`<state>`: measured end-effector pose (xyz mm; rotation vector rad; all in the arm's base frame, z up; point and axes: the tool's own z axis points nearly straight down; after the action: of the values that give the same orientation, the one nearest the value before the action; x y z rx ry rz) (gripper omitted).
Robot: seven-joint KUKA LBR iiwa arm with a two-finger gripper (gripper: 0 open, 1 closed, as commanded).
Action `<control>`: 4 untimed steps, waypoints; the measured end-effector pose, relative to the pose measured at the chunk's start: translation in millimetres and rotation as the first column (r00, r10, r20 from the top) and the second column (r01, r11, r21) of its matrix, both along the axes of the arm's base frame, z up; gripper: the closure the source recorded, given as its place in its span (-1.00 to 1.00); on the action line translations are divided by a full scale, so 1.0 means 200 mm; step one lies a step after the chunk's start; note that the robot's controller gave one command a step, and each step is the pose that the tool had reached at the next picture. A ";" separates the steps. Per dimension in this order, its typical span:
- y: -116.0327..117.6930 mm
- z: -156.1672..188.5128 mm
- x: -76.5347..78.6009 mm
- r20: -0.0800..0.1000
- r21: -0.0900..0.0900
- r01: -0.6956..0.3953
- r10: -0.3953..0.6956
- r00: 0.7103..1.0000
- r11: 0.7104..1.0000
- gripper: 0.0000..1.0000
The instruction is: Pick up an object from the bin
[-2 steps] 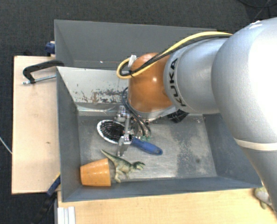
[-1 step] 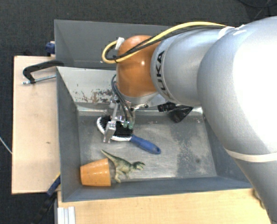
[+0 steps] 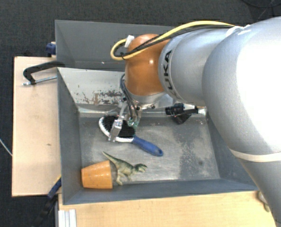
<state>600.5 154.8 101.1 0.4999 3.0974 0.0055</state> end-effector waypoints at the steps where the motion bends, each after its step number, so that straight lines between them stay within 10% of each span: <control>1: -0.04 -0.13 0.00 -0.002 0.004 0.227 -0.227 0.974 0.974 -1.00; 2: -0.03 -0.12 0.00 -0.002 0.002 0.225 -0.225 0.974 0.974 -1.00; 3: -0.02 -0.11 0.01 0.000 0.004 0.225 -0.225 0.974 0.974 1.00; 4: -0.02 -0.06 0.01 0.000 0.002 0.223 -0.223 0.975 0.975 1.00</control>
Offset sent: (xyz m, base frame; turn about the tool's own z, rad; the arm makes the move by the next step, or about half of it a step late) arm -0.0032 -0.0104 -0.0311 0.2314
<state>602.8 151.6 88.4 0.8446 3.0216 0.0073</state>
